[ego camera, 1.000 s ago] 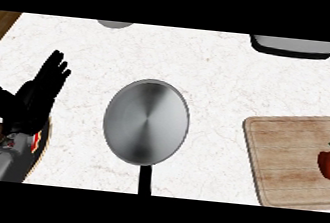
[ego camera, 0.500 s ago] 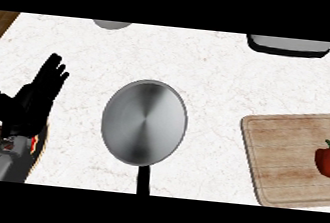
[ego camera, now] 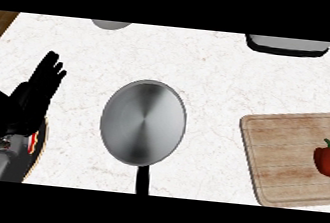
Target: Pick the bell pepper from the cutting board and place it in the pan
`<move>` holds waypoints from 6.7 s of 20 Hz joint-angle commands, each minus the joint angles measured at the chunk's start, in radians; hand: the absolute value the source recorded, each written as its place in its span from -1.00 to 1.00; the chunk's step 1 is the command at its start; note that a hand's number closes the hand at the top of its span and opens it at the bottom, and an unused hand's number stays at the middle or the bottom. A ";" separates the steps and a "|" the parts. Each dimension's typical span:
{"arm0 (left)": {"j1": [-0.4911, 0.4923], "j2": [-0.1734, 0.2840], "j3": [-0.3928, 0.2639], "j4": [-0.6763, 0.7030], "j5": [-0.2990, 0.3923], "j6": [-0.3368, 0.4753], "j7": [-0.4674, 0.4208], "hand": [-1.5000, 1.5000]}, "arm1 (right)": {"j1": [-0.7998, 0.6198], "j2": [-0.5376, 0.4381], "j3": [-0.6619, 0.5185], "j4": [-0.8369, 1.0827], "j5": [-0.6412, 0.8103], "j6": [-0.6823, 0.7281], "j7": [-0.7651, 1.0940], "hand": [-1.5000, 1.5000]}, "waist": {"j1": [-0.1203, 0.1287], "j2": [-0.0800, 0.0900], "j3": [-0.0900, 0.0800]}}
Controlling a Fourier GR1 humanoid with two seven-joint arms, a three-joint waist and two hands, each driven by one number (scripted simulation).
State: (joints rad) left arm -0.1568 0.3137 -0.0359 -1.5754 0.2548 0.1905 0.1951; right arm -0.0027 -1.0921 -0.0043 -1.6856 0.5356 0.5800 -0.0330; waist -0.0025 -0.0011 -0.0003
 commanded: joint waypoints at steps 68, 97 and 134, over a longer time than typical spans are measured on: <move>-0.030 -0.138 0.079 0.020 -0.142 -0.137 0.051 0.00 | -0.404 1.085 0.375 0.118 0.732 -0.234 0.326 1.00 | 0.081 -0.040 -0.011; -0.040 -0.146 0.086 0.018 -0.136 -0.141 0.037 0.00 | -0.978 1.091 0.753 0.134 0.591 -0.466 1.463 1.00 | 0.055 -0.004 -0.001; 0.034 -0.145 0.117 -0.031 -0.146 -0.139 0.024 0.00 | -0.606 1.065 0.594 0.448 0.175 -1.387 0.846 -1.00 | -0.006 -0.005 0.002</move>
State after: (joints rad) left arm -0.1660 0.1672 0.0853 -1.5808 0.1075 0.0632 0.2297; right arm -0.6795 -0.0099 0.6468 -1.1128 0.7565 -0.6944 0.8492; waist 0.0045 -0.0008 0.0009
